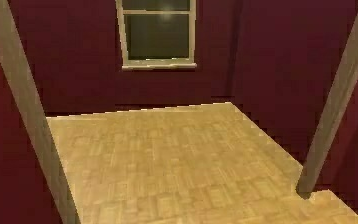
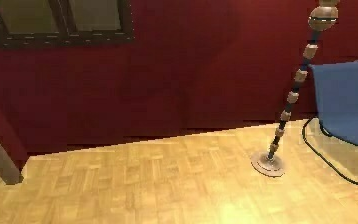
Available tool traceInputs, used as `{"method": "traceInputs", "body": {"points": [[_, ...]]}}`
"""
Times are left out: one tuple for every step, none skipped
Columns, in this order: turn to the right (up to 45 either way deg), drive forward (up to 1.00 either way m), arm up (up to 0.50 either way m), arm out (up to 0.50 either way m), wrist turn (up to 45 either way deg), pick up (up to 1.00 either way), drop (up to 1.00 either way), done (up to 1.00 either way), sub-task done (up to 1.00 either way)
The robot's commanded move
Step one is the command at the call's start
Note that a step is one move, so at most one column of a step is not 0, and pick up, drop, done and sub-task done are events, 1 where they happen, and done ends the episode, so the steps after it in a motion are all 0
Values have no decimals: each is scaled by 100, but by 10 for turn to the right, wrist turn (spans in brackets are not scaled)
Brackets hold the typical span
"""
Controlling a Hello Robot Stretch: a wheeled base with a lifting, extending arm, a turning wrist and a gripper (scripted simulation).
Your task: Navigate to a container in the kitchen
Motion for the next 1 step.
{"method": "traceInputs", "body": {"points": [[0,75,0,0,0,0,0,0,0]]}}
